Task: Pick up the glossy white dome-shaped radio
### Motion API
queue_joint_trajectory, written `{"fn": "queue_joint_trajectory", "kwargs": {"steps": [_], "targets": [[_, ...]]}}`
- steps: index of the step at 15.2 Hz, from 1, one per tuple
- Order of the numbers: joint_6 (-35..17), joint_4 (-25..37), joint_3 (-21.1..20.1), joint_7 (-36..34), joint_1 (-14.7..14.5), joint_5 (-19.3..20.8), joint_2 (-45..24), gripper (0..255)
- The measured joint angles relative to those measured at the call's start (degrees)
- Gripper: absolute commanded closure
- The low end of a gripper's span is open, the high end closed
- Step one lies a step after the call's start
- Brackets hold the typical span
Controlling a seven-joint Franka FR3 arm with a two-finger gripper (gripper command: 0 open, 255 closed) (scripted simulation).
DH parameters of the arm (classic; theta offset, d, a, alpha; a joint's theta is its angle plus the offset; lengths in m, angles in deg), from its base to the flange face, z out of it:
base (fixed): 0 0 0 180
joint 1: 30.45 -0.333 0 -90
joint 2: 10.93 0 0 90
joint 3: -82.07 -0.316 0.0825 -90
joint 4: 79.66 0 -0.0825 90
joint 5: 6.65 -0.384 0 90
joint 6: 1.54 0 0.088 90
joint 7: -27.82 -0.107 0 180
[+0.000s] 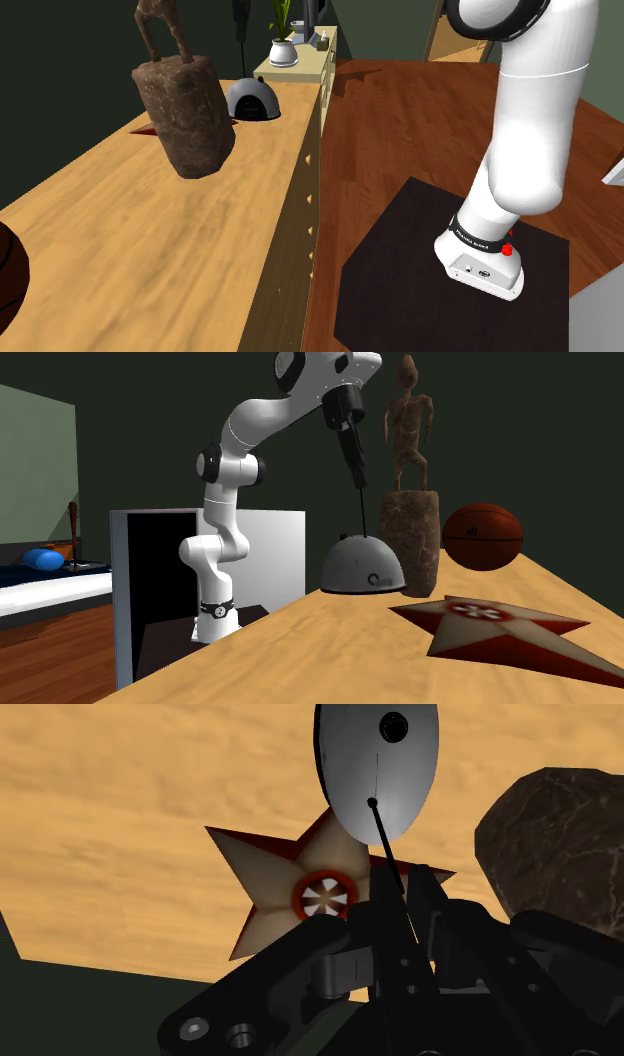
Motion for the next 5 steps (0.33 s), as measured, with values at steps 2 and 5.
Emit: {"fn": "queue_joint_trajectory", "kwargs": {"steps": [2, 5], "targets": [[2.1, 3.4, 0.0, -0.3, 0.0, 0.0, -1.2, 255], [5.3, 8.6, -0.1, -0.7, 0.0, 0.0, -3.2, 255]]}}
